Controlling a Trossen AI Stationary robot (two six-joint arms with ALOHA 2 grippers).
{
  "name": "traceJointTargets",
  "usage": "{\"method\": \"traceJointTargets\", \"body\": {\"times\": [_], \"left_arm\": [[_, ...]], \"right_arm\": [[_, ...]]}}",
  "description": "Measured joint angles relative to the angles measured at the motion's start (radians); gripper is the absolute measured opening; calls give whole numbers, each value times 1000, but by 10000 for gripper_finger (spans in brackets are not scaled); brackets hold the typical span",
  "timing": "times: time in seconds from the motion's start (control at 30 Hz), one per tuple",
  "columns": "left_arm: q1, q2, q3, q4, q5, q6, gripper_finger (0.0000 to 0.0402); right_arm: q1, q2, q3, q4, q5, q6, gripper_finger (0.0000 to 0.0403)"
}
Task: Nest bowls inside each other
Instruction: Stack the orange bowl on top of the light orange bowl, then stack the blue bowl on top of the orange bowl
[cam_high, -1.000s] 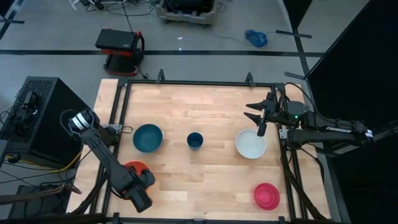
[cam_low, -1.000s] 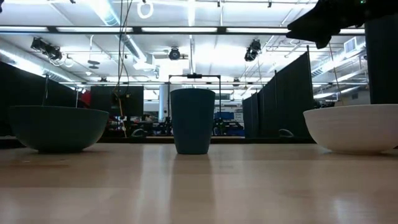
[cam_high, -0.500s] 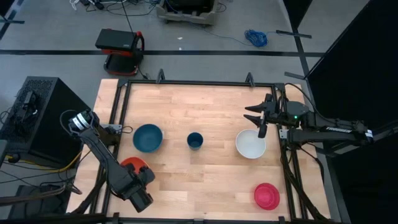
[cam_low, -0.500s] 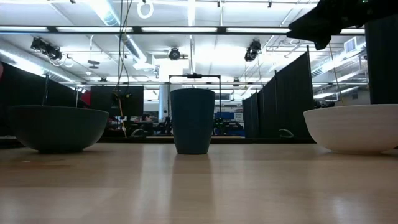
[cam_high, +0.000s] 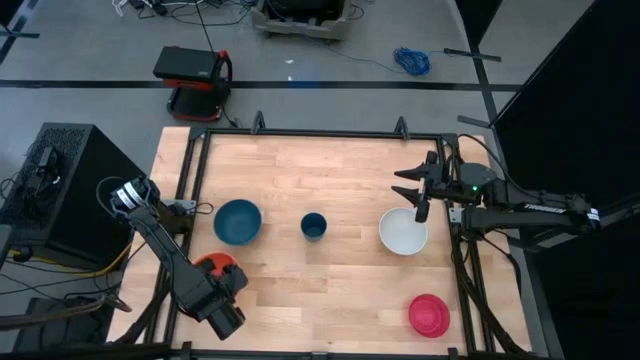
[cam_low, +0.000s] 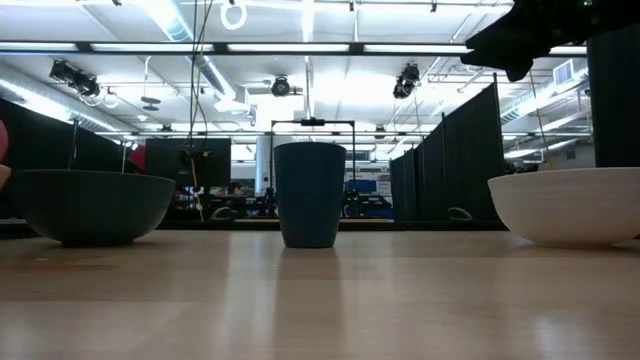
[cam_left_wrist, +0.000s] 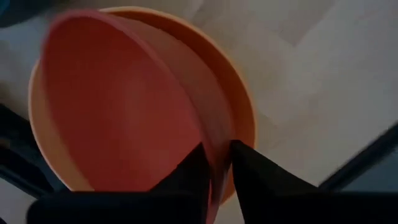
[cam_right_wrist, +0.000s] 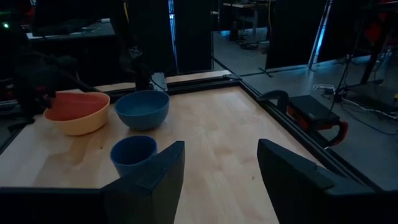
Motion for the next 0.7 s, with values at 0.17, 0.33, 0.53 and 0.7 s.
{"method": "traceJointTargets", "body": {"times": [0.17,0.33,0.53,0.7], "left_arm": [[0,0,0,10,0,-2,69],[0,0,0,20,0,-4,82],[0,0,0,29,0,-7,100],[0,0,0,28,15,-7,120]], "right_arm": [[0,0,0,0,0,0,188],[0,0,0,1,1,-1,186],[0,0,0,1,1,-1,186],[0,0,0,1,3,-2,198]]}}
